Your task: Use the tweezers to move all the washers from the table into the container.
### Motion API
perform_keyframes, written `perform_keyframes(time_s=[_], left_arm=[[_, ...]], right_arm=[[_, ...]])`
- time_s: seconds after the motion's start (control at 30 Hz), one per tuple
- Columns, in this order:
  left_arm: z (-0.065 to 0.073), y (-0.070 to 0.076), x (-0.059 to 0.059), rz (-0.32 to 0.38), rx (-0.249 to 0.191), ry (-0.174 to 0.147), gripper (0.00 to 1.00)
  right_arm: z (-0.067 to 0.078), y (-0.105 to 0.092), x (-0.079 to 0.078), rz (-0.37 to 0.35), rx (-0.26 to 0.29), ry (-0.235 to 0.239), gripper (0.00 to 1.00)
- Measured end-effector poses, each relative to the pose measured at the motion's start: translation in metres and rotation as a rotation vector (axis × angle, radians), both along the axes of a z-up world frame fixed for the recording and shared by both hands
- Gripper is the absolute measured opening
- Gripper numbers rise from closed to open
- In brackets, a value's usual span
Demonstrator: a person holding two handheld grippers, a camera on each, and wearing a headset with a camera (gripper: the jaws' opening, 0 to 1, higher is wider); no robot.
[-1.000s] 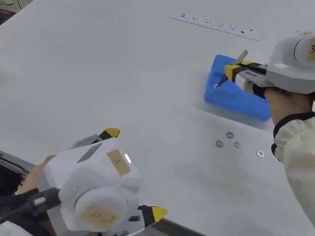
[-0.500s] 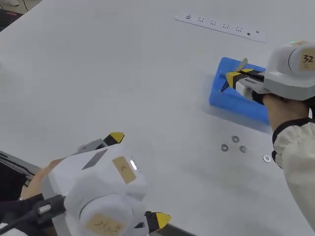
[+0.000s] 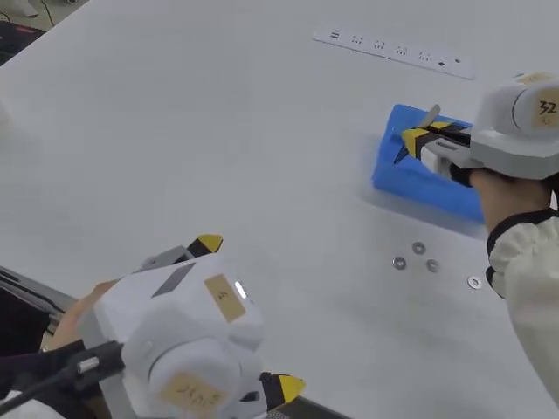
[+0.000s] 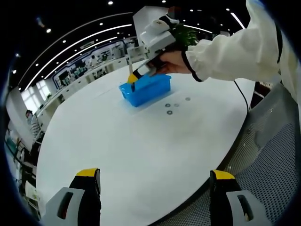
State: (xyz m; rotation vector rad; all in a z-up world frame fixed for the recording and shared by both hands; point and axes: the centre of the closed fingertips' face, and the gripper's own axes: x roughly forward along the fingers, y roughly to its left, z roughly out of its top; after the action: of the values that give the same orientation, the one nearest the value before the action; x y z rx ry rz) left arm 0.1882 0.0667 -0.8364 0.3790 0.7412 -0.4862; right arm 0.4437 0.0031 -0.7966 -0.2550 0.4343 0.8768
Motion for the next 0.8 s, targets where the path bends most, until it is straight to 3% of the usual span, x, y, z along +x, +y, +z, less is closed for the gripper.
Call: perform_keyframes(time_s=[0.23,0.4,0.57,0.8], left_arm=[[0.000,0.000,0.000,-0.001,0.003,-0.004,0.99],[0.001,0.000,0.001,-0.001,0.002,-0.008,0.99],[0.001,0.001,0.001,0.000,0.006,-0.009,0.99],[0.003,0.000,0.002,0.000,-0.003,-0.020,0.99]], right_arm=[[0.041,-0.008,-0.016,0.022,0.062,-0.058,0.02],[0.054,-0.011,-0.038,0.046,0.077,-0.069,0.02],[0.055,-0.013,-0.058,0.062,0.082,-0.061,0.02],[0.040,-0.024,-0.081,0.057,0.062,-0.029,0.02]])
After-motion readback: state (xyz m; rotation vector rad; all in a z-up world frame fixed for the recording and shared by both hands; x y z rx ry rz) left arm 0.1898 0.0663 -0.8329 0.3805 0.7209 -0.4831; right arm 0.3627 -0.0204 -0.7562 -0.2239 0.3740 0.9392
